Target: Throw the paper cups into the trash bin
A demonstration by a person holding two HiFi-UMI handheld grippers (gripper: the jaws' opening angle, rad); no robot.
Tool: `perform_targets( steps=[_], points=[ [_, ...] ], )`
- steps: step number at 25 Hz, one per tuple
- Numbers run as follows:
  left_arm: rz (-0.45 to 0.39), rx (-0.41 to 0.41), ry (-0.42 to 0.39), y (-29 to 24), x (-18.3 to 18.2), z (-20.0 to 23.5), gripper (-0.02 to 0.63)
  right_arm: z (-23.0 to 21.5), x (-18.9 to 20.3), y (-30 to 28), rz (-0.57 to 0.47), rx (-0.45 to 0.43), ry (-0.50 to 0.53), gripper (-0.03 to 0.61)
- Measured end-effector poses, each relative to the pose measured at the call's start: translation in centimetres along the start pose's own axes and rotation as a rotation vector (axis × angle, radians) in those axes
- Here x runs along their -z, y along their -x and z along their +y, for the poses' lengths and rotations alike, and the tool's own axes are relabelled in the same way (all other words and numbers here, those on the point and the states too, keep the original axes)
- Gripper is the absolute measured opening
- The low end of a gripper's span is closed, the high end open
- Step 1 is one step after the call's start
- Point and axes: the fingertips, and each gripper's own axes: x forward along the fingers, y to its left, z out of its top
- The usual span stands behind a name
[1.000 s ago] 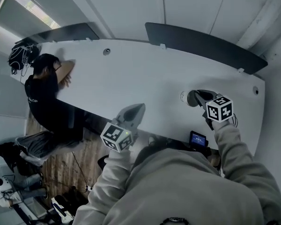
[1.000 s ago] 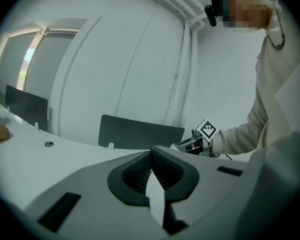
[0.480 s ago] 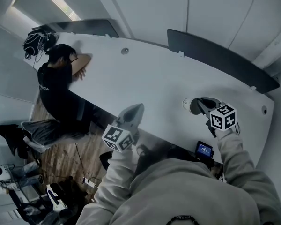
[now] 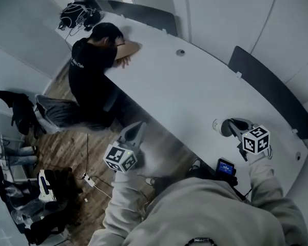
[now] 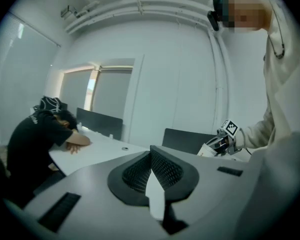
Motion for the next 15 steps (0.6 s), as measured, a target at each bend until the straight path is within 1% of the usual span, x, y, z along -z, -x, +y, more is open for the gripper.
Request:
perform_targets(
  steps=[2, 4, 7, 9, 11, 13, 15],
  points=[
    [-0.017, -0.095, 0.025, 4.3, -0.1, 3.7, -0.011, 2.7, -1.7, -2.7, 0.032, -0.047, 0.067, 0.043],
    [-0.032, -0.185, 0.054, 8.4, 0.6, 6.8, -0.011, 5.5, -3.2, -5.9, 0.06, -0.1, 0.138, 0.043],
    [-0.053, -0.282, 0.084, 14.3, 2.0, 9.8, -0.011, 9.9, -5.2, -10.1, 0.075, -0.166, 0.187, 0.044],
    [-0.069, -0.327, 0.112, 17.8, 2.6, 11.0, -0.011, 13.2, -6.3, -11.8, 0.078, -0.2, 0.226, 0.043],
    [-0.087, -0.368, 0.131, 21.0, 2.4, 11.9, -0.011, 16.9, -7.3, -13.0, 0.083, -0.237, 0.278, 0.044],
    [-0.098, -0.404, 0.123, 23.7, 2.0, 12.9, -0.011, 20.6, -8.2, -14.2, 0.088, -0.282, 0.318, 0.043],
    [-0.102, -0.412, 0.127, 26.0, 1.9, 13.6, -0.011, 24.0, -8.9, -15.8, 0.092, -0.325, 0.35, 0.043]
  ],
)
